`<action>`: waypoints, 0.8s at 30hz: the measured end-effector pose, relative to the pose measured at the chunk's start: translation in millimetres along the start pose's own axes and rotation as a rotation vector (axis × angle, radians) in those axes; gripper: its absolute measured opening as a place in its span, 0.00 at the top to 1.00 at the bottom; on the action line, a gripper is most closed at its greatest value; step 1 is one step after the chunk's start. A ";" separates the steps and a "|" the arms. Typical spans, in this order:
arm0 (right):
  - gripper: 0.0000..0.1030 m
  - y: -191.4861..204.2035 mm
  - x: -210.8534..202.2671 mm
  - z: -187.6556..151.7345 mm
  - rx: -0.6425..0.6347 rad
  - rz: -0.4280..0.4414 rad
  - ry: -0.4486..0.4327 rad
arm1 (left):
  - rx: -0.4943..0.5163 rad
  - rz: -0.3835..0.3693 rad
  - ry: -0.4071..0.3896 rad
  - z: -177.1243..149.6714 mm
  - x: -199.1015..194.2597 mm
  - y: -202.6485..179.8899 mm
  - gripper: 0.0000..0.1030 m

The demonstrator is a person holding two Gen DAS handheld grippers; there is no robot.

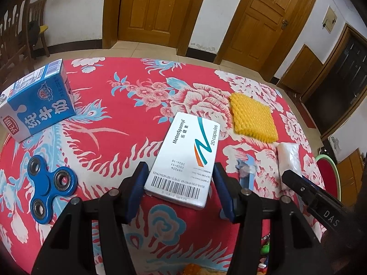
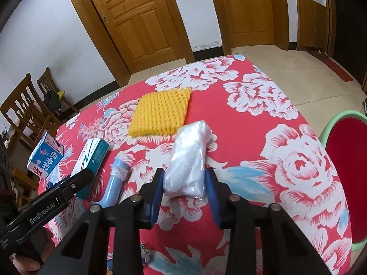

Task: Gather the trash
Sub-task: 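Grasp the clear plastic bag with the right tool, then carry the medicine box and clear plastic bag over the bucket with both tools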

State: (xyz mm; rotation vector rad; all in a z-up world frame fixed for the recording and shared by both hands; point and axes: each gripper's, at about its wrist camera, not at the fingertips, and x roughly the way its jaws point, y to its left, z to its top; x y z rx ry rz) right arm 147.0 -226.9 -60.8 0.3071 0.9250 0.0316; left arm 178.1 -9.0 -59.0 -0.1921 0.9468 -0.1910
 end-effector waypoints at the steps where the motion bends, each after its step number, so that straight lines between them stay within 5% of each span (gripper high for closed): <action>1: 0.65 -1.3 -0.7 -0.3 0.006 0.005 0.001 | -0.001 -0.001 -0.001 0.0 -0.1 0.4 0.44; 24: 0.65 -62.3 -73.7 -20.6 0.095 -0.093 -0.079 | 0.018 -0.050 -0.043 1.7 -16.5 -13.1 0.44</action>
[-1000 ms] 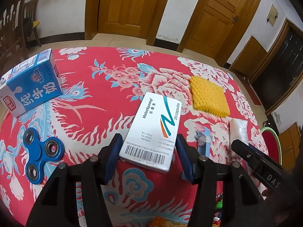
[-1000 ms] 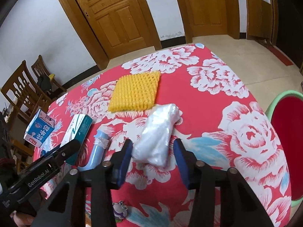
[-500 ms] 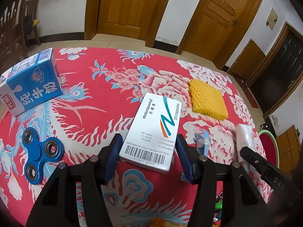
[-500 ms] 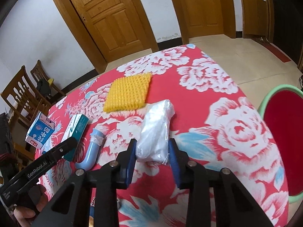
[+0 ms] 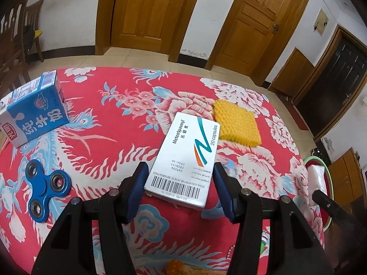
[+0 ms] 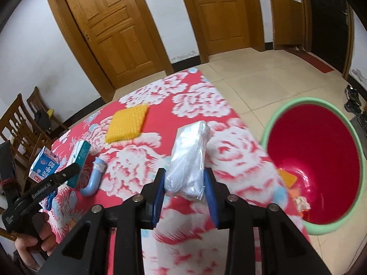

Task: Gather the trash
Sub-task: 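Carry the medicine box and clear plastic bag over the bucket with both tools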

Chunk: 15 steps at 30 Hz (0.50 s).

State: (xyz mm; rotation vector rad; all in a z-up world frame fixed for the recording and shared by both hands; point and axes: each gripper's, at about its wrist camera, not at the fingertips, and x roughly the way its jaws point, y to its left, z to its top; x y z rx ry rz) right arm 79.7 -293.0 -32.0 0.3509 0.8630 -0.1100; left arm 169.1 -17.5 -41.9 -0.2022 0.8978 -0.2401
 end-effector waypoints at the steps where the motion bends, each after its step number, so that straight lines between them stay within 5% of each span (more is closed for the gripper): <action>1: 0.65 -5.3 -3.6 -1.0 0.006 -0.008 -0.004 | 0.002 0.000 -0.004 0.5 -1.4 -1.1 0.44; 15: 0.65 -70.3 -43.9 -12.4 0.112 -0.065 -0.058 | 0.073 -0.049 -0.016 -6.8 -29.2 -50.3 0.44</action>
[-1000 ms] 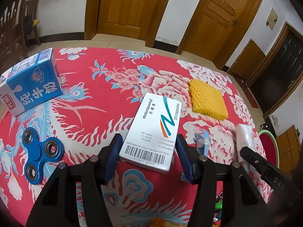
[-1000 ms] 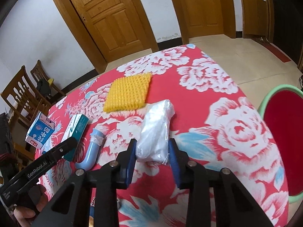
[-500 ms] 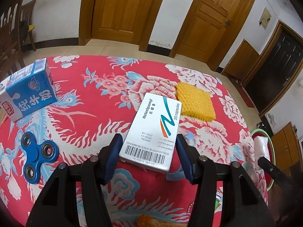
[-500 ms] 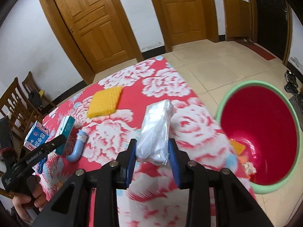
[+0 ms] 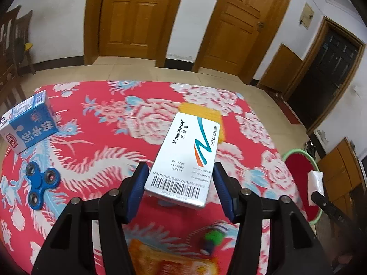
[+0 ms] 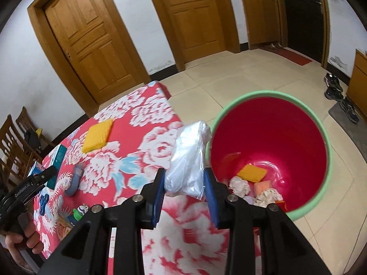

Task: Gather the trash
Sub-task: 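Carry the medicine box and clear plastic bag over the bucket with both tools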

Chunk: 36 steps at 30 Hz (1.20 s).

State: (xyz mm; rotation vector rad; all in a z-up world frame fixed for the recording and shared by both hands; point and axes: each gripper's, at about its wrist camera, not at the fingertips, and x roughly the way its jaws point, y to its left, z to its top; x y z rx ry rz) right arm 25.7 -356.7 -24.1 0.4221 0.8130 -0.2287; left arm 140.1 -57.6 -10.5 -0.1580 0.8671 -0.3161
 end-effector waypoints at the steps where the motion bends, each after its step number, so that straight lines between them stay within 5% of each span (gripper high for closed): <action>1: 0.65 -3.6 -1.2 -0.2 0.006 -0.002 -0.002 | 0.005 -0.008 0.002 -0.3 -1.0 -4.7 0.44; 28: 0.62 -118.1 -5.1 -9.7 0.225 -0.037 -0.004 | 0.235 -0.112 0.108 -24.6 22.6 -142.4 0.44; 36: 0.53 -133.5 -10.5 -10.1 0.247 -0.032 -0.024 | 0.293 -0.138 0.148 -35.0 37.1 -176.3 0.44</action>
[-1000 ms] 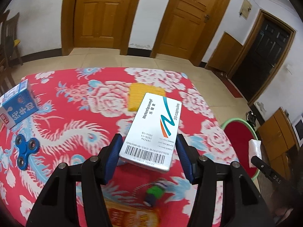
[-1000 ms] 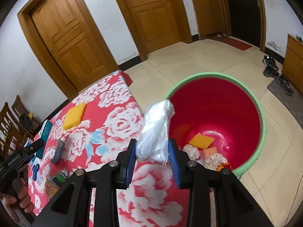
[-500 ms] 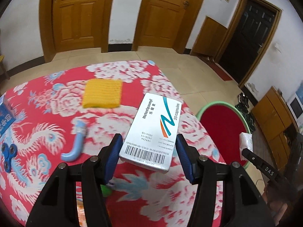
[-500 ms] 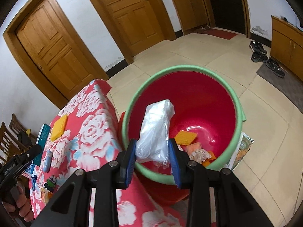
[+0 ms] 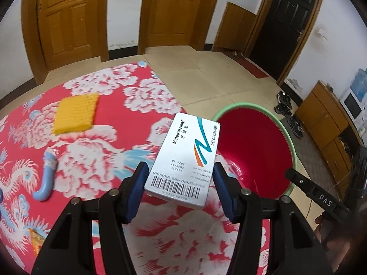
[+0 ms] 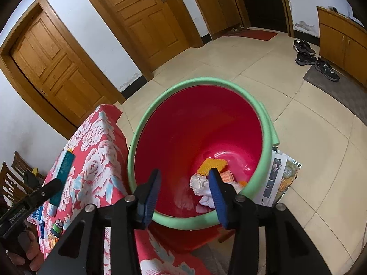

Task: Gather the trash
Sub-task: 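Carry the medicine box and clear plastic bag over the bucket with both tools, then open the left tool to drop the box while the right tool drops the bag into the bucket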

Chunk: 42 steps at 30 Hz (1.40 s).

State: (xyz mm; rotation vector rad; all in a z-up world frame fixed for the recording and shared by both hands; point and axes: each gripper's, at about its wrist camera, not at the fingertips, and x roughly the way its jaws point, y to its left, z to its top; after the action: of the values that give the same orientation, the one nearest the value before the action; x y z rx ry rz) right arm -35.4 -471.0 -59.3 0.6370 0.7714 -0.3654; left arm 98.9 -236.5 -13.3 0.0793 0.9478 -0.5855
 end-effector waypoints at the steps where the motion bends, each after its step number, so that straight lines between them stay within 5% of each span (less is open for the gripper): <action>1: 0.52 -1.9 -1.2 0.4 0.005 0.002 -0.003 | 0.006 -0.004 0.004 -0.2 1.9 -4.4 0.44; 24: 0.41 -39.2 -23.3 6.1 0.092 -0.012 -0.058 | 0.120 -0.090 0.083 -2.2 45.1 -71.0 0.44; 42: 0.35 -37.4 -30.1 3.0 0.094 -0.005 -0.066 | 0.114 -0.098 0.066 -5.0 31.3 -69.5 0.44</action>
State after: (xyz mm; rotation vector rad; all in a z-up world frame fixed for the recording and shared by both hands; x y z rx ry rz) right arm -73.5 -498.8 -50.2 0.7074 0.6958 -0.4272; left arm 73.9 -307.1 -27.9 0.1556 0.9857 -0.7313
